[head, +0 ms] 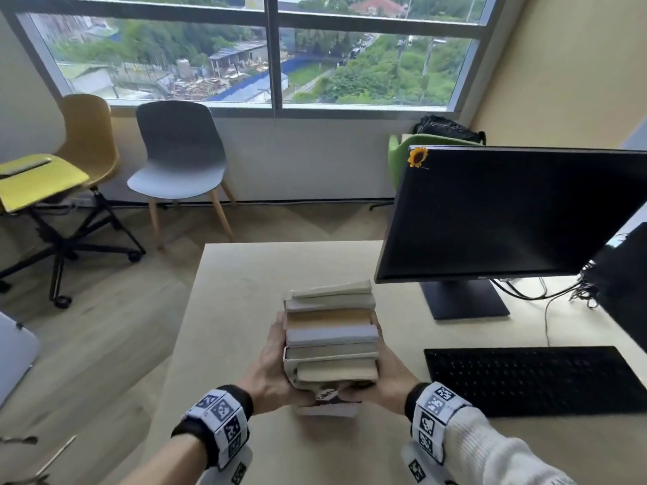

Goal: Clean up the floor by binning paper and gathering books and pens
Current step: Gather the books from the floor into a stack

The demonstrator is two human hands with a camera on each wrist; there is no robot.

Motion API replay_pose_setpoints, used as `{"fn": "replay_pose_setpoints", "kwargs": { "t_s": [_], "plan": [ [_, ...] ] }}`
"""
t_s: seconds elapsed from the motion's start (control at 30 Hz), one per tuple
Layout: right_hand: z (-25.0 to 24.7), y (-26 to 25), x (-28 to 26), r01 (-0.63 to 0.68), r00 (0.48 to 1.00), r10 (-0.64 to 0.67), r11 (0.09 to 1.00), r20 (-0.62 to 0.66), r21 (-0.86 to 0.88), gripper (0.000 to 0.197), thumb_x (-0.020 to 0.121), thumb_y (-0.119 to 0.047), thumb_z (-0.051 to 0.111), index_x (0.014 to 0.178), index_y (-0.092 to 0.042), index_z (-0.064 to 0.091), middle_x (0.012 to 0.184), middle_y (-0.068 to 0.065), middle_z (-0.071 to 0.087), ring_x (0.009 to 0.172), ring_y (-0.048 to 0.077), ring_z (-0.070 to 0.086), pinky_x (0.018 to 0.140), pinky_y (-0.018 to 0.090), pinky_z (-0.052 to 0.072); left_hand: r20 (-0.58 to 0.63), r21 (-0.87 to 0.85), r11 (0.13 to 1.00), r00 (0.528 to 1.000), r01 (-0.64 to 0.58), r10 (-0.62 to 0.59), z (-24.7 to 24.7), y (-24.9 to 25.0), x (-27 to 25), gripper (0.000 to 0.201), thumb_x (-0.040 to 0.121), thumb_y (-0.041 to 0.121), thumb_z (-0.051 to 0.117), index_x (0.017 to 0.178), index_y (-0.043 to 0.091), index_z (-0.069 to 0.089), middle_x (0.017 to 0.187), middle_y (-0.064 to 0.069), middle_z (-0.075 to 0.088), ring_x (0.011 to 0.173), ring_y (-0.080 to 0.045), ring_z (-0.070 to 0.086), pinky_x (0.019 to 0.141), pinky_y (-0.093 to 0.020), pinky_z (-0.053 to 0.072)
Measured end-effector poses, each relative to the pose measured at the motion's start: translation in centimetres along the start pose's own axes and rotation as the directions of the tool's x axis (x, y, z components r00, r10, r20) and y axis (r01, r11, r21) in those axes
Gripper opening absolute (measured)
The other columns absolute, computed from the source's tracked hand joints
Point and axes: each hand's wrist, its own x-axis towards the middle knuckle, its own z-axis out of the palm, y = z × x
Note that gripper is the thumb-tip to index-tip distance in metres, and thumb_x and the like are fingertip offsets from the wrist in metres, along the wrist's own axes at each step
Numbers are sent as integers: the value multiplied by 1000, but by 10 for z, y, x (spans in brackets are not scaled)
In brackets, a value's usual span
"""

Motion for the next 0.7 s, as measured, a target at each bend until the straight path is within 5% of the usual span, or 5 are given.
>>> {"fn": "replay_pose_setpoints", "kwargs": {
  "t_s": [0.17, 0.23, 0.53, 0.63, 0.7],
  "plan": [
    [-38, -17, -2, -86, 996, 86, 996, 27, -11, 103, 56, -56, 83, 140, -50, 24, 111, -23, 65, 104, -6, 59, 90, 16, 47, 72, -164, 960, 973, 226, -217, -5, 36, 11, 77, 52, 16, 88, 121, 30, 55, 97, 7, 72, 90, -7, 68, 69, -21, 56],
    [-56, -17, 0, -136, 990, 135, 991, 44, 14, 92, 60, -73, 71, 138, -51, 28, 115, -18, 66, 106, 0, 61, 95, 22, 47, 85, -247, 921, 954, 300, -287, 4, 47, 19, 59, 53, 33, 83, 107, 21, 65, 88, 1, 75, 79, -15, 72, 57, -26, 55],
    [-76, 29, 44, -504, 850, 483, 862, 210, 52, 96, 68, -88, 42, 131, -17, 50, 125, -4, 57, 111, 16, 58, 91, 26, 40, 42, -241, 762, 790, 602, -611, 61, 39, 84, 91, 48, 90, 54, 96, 14, 66, 99, -11, 69, 82, -26, 64, 67, -33, 50],
    [-70, 48, 38, -477, 870, 430, 858, 241, 192, 66, 84, -69, 48, 132, -26, 38, 118, -6, 56, 88, 1, 57, 69, 16, 43, 40, -320, 747, 796, 583, -604, 79, 45, 82, 49, 88, 64, 48, 112, 23, 61, 108, -2, 68, 85, -16, 67, 61, -27, 56],
    [-61, 59, 34, -425, 903, 379, 858, 204, 289, 84, 70, -78, 58, 134, -28, 37, 119, -11, 62, 97, 5, 62, 86, 28, 51, 48, -487, 694, 809, 531, -586, 88, 47, 77, 39, 100, 41, 43, 120, 11, 59, 110, -11, 70, 82, -17, 69, 60, -23, 56]
  ]
}}
